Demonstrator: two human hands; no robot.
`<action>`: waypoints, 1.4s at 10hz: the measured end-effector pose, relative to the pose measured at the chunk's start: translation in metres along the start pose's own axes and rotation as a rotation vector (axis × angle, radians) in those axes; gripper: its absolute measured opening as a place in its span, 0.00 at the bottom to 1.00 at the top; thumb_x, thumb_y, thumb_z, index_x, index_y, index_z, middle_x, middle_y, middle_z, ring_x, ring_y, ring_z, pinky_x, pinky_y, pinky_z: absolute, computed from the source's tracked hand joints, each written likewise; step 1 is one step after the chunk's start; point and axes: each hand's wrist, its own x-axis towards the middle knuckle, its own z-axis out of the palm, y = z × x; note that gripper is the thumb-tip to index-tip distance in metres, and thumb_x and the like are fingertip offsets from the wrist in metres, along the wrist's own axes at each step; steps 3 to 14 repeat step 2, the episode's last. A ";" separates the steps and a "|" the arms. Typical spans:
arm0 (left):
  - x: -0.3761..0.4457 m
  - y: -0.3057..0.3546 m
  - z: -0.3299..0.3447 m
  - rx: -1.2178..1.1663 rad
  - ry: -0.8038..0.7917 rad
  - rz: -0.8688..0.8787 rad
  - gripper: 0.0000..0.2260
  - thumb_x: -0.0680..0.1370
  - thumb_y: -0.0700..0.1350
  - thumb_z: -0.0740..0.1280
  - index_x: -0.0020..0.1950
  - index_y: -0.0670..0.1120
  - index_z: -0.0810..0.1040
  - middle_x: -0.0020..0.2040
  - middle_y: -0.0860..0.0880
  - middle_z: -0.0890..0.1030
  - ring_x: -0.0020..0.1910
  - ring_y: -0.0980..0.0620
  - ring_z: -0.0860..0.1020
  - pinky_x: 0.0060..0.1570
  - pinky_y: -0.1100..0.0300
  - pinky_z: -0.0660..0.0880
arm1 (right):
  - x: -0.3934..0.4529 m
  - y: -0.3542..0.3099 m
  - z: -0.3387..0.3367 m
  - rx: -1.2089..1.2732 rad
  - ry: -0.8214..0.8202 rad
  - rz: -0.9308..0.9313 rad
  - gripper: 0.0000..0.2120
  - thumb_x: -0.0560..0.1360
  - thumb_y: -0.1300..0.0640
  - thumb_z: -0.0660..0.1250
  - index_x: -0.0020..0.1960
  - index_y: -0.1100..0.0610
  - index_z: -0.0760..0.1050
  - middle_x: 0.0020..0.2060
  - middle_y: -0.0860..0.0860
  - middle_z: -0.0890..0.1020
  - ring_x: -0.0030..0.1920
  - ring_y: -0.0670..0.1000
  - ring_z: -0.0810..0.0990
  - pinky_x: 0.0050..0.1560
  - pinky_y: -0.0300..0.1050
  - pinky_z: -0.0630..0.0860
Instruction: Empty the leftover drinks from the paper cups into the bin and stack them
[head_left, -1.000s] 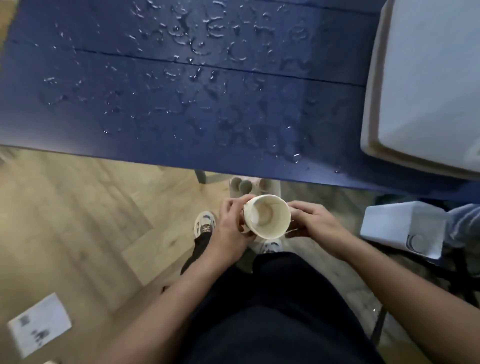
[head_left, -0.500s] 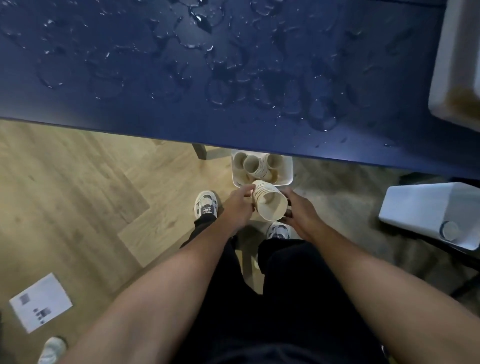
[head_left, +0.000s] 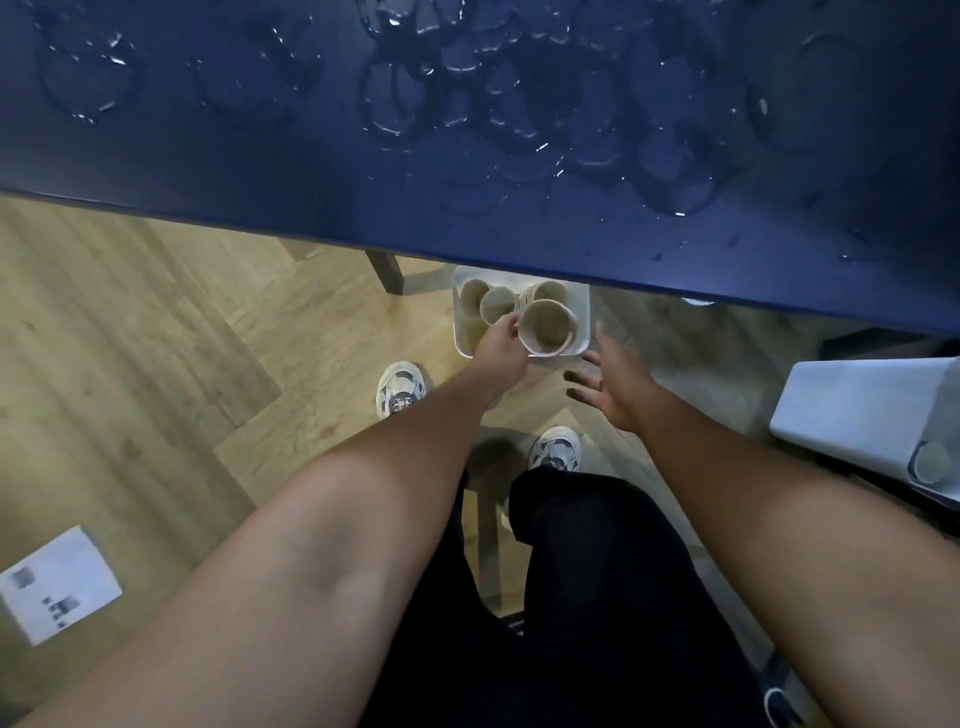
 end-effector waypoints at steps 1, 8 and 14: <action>-0.004 -0.003 -0.004 -0.027 -0.002 -0.068 0.26 0.82 0.28 0.55 0.79 0.46 0.65 0.61 0.50 0.73 0.55 0.48 0.74 0.56 0.49 0.77 | 0.000 0.006 -0.005 -0.096 0.044 0.014 0.29 0.83 0.40 0.55 0.79 0.52 0.57 0.76 0.55 0.65 0.62 0.61 0.78 0.59 0.60 0.78; -0.009 -0.005 -0.007 -0.026 -0.009 -0.088 0.27 0.79 0.25 0.54 0.76 0.43 0.68 0.63 0.47 0.75 0.49 0.49 0.74 0.45 0.55 0.75 | -0.001 0.010 -0.007 -0.121 0.048 0.004 0.29 0.83 0.40 0.55 0.79 0.51 0.58 0.76 0.55 0.65 0.57 0.59 0.79 0.53 0.57 0.80; -0.009 -0.005 -0.007 -0.026 -0.009 -0.088 0.27 0.79 0.25 0.54 0.76 0.43 0.68 0.63 0.47 0.75 0.49 0.49 0.74 0.45 0.55 0.75 | -0.001 0.010 -0.007 -0.121 0.048 0.004 0.29 0.83 0.40 0.55 0.79 0.51 0.58 0.76 0.55 0.65 0.57 0.59 0.79 0.53 0.57 0.80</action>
